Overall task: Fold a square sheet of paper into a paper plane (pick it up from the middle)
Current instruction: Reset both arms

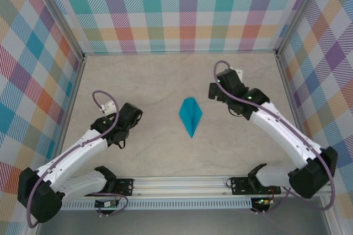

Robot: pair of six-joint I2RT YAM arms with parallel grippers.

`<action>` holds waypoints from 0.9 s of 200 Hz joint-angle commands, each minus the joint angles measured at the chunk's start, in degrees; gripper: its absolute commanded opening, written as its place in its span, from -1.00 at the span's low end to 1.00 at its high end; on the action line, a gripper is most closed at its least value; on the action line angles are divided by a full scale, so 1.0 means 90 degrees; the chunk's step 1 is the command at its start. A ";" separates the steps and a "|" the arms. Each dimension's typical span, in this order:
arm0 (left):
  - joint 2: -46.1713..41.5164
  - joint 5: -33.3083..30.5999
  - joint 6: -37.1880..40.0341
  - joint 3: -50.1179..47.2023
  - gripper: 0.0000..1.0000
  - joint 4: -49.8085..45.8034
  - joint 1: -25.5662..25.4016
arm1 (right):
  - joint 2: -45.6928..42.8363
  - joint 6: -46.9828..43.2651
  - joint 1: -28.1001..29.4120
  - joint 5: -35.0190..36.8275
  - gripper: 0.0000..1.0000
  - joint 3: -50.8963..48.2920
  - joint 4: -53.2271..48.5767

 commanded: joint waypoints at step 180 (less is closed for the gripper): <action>0.2960 0.2367 0.5207 -0.2617 1.00 1.0348 0.2963 | 0.1450 -0.3291 -0.3082 -0.3560 0.99 -0.4620 0.8850</action>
